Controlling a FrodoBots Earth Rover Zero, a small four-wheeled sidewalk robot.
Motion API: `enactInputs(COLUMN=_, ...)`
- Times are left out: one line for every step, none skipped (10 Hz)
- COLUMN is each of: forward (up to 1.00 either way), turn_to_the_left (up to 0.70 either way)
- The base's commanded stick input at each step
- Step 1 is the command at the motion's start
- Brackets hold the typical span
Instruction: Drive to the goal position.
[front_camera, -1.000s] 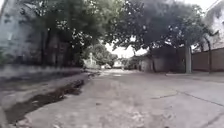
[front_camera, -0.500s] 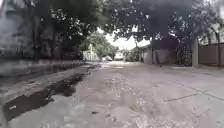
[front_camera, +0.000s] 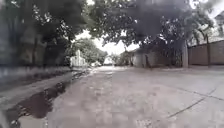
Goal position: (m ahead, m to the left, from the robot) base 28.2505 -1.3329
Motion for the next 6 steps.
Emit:
enactInputs(forward=1.00, turn_to_the_left=0.00)
enactInputs(forward=1.00, turn_to_the_left=0.00)
enactInputs(forward=1.00, turn_to_the_left=0.00)
enactInputs(forward=1.00, turn_to_the_left=0.00)
enactInputs(forward=1.00, turn_to_the_left=0.00)
enactInputs(forward=1.00, turn_to_the_left=0.00)
